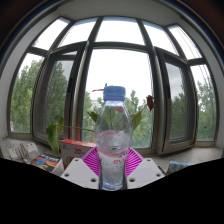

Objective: Pour water

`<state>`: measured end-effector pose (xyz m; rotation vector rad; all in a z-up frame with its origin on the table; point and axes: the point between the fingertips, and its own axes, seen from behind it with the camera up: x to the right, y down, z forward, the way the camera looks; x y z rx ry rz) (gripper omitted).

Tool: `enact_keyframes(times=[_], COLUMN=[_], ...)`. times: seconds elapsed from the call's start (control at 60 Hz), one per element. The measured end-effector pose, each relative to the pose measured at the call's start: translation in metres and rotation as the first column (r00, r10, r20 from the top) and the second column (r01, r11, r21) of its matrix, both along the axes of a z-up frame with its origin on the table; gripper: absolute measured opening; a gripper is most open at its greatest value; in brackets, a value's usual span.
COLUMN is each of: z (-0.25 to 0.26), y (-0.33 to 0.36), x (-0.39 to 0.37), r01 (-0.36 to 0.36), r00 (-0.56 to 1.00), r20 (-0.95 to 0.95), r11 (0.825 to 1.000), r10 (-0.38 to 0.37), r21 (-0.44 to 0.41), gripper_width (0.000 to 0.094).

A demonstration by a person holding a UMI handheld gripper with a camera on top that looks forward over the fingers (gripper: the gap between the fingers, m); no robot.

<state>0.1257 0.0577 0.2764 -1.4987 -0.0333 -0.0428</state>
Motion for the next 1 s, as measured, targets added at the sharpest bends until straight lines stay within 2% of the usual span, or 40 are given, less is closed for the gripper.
enact_keyframes(times=[0.033,0.133,0.167,0.3,0.35,0.367,0.4,0.417,0.567,0.633,0.65,0.717,0.767,0.883,1.0], z=[-0.039,-0.098,-0.130,-0.184,-0.208,-0.194,-0.200,-0.197,-0.199,-0.202,-0.204,-0.209,-0.207,-0.192,-0.169], y=[0.009,0.002,0.010,0.012,0.008,0.010,0.004,0.006,0.005,0.001,-0.001,-0.008,-0.017,-0.048,-0.092], x=[0.004,0.003,0.008,0.007,0.005,0.006,0.006,0.005,0.001,0.006,0.006,0.009,0.011,0.012,0.001], r01=[0.009,0.015,0.012,0.016,0.012,0.016,0.020,0.020,0.023,0.042,0.043,0.055,0.069,0.111,0.122], r00=[1.000,1.000,1.000,1.000,1.000,0.999,0.999,0.999,0.999,0.999,0.999,0.998,0.997,0.993,0.989], r20=[0.013,0.008,0.006,0.008,-0.021,-0.027,-0.027,-0.022,0.032,0.018,0.013,0.004,0.004,0.005,-0.028], r11=[0.999,0.984,0.979,0.962,0.947,0.966,0.962,0.968,0.964,0.955,0.952,0.935,0.927,0.910,0.903], r10=[-0.008,-0.014,-0.011,-0.014,-0.019,-0.024,-0.029,-0.026,-0.015,-0.038,-0.041,-0.057,-0.073,-0.119,-0.146], r21=[-0.051,-0.179,-0.203,-0.271,-0.321,-0.258,-0.272,-0.251,-0.264,-0.292,-0.304,-0.352,-0.369,-0.400,-0.411], gripper_width=[0.0269,0.0268,0.0267,0.0268,0.0274,0.0273,0.0275,0.0275,0.0433,0.0519,0.0560,0.0869,0.0829,0.0861,0.0863])
